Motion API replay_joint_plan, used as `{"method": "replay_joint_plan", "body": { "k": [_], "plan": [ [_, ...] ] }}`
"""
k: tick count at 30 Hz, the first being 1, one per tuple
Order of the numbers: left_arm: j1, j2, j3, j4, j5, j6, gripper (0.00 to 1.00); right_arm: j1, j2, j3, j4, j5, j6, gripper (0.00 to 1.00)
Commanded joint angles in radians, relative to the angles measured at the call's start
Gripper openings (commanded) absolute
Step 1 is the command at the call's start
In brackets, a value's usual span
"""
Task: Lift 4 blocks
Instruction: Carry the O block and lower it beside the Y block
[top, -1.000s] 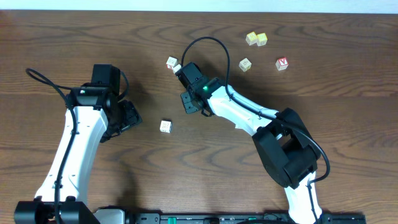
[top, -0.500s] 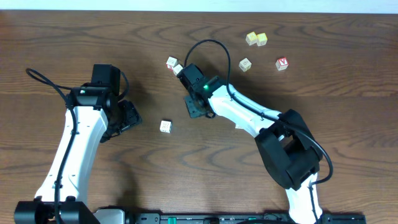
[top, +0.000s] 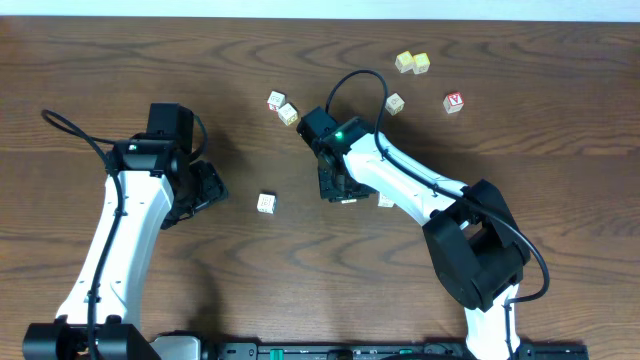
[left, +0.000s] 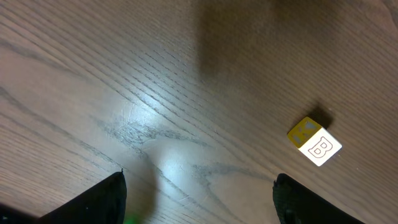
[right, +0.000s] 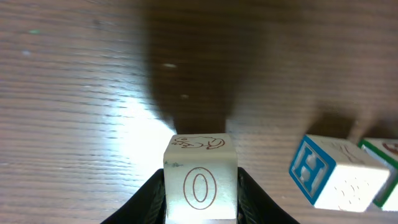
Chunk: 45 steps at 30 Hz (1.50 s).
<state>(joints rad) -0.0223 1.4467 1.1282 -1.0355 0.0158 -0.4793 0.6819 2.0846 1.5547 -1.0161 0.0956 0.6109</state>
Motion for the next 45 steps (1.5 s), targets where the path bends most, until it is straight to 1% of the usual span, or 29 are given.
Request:
{"method": "replay_joint_plan", "body": {
  "k": [1,3,6,10,22,35,45],
  "plan": [
    [0.002,0.001,0.019,-0.002,-0.017,-0.016,0.76,-0.011,-0.027,0.0,-0.024,0.048,0.101,0.31],
    [0.002,0.001,0.019,-0.002,-0.017,-0.016,0.76,-0.019,-0.027,-0.001,-0.036,0.047,0.123,0.28],
    [0.002,0.001,0.019,-0.002,-0.017,-0.016,0.76,-0.024,-0.027,-0.01,-0.038,0.047,0.126,0.27],
    [0.002,0.001,0.019,-0.002,-0.017,-0.016,0.76,-0.029,-0.027,-0.037,-0.029,0.054,0.145,0.32],
    [0.002,0.001,0.019,-0.002,-0.017,-0.016,0.76,-0.071,-0.027,-0.074,-0.016,0.054,0.151,0.32],
    [0.002,0.001,0.019,-0.002,-0.017,-0.016,0.76,-0.072,-0.027,-0.074,-0.036,0.016,0.135,0.31],
    [0.002,0.001,0.019,-0.002,-0.017,-0.016,0.76,-0.074,-0.027,-0.074,-0.043,0.008,0.113,0.33]
  ]
}}
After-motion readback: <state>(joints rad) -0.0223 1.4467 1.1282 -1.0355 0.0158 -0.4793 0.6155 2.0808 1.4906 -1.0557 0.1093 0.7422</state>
